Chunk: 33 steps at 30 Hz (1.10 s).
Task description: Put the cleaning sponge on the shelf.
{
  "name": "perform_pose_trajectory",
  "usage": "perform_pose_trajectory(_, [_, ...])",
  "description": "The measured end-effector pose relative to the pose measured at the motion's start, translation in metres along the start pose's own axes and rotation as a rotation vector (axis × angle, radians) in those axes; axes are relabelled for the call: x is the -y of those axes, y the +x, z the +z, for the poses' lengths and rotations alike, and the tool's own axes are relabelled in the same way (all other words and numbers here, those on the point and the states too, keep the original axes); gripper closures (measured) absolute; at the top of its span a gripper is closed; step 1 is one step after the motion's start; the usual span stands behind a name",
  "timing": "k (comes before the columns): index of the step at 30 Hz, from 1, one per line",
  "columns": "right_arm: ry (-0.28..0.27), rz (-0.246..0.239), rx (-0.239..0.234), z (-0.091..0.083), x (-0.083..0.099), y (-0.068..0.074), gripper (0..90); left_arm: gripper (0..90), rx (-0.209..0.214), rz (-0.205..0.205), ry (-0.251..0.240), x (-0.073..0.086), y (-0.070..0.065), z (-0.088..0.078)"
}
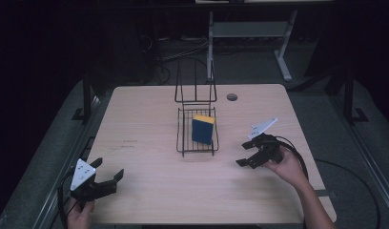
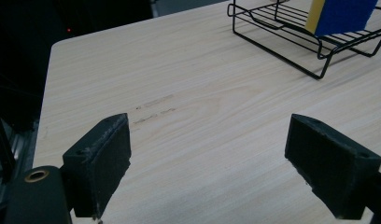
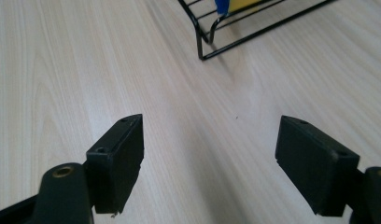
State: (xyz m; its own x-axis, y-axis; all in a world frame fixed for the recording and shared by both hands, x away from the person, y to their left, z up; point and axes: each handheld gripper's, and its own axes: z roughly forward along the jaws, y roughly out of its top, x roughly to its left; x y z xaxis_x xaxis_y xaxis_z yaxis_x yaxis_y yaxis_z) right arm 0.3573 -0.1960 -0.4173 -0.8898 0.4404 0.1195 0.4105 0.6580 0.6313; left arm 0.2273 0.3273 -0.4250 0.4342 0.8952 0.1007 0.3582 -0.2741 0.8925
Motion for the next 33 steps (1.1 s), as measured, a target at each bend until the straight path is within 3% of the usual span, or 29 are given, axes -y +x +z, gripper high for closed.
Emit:
perform_pose_trajectory(22, [0.011,0.016,0.024,-0.007,0.037,0.018,23.5,13.9,0.0,0.004,0.004,0.0,-0.001,-0.001])
perform_pose_trajectory(33, [-0.009,0.031,0.04,-0.012,0.055,0.026,23.5,13.9,-0.003,0.006,0.002,0.0,-0.001,-0.001])
